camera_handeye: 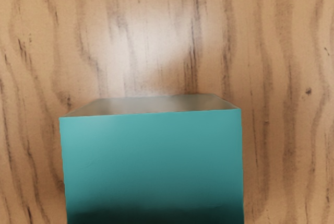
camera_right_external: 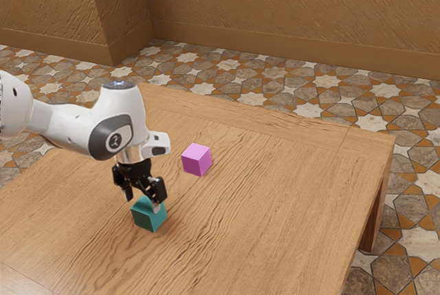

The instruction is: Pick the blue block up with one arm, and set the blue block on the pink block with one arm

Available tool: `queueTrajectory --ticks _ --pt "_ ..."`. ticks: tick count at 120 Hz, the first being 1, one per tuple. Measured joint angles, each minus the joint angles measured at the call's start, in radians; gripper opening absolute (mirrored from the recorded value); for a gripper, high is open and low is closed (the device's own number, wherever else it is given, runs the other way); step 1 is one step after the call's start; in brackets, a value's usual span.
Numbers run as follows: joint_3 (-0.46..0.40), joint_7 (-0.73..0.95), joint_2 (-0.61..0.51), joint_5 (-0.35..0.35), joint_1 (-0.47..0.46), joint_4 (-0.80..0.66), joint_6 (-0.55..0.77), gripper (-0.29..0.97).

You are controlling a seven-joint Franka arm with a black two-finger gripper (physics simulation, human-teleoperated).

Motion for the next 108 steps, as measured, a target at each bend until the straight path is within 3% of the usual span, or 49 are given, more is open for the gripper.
queueTrajectory --ticks 63,108 --pt "0.002 0.001 0.053 -0.001 0.002 0.011 0.011 0.67" --pt "0.002 0.0 0.062 -0.002 0.002 0.017 0.013 0.47"
